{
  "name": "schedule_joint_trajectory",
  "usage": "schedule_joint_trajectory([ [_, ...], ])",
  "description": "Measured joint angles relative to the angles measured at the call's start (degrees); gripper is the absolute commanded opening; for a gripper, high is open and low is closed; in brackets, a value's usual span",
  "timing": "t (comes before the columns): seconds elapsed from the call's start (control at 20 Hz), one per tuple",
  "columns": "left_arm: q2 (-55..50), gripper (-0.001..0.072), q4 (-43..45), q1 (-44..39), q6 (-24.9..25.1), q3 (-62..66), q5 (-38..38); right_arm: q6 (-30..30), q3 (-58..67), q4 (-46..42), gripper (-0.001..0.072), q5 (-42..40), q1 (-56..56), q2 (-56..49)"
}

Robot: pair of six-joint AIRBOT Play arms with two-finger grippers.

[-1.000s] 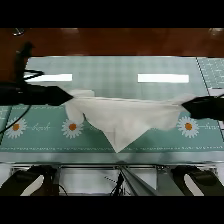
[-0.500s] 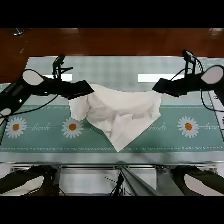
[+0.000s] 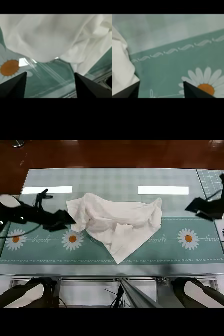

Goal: Fold the shirts.

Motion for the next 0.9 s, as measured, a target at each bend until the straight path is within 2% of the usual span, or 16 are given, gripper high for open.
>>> schedule_joint_trajectory([
  [0.25,-0.76,0.0699,-12.15,-7.08,3.54,-10.58,11.85,-8.31,-17.05,12.74,0.0619,-3.8,-4.04,4.46],
  [0.55,-3.5,0.0697,-21.07,-17.29,4.52,-12.85,25.94,-12.48,-22.29,18.91,0.0619,-5.07,-4.92,5.42],
  [0.6,-3.67,0.0676,-22.47,-18.73,4.55,-12.9,28.52,-12.68,-22.53,19.21,0.0619,-5.01,-4.96,5.46],
  [0.65,-3.82,0.0516,-23.3,-19.96,4.57,-12.9,30.62,-12.9,-22.73,19.5,0.0619,-5.11,-4.96,5.49],
  [0.7,-3.98,0.0212,-23.56,-21.03,4.63,-12.76,32.98,-13.05,-22.86,19.78,0.0619,-5.18,-5.01,5.51],
  [0.75,-4.11,0.0016,-22.95,-21.88,4.76,-12.61,34.93,-13.09,-22.95,20.0,0.0619,-5.44,-5.01,5.53],
  [0.9,-4.24,0.002,-24.3,-23.19,5.05,-10.99,37.31,-13.16,-22.93,20.96,0.062,-7.54,-5.01,5.51],
])
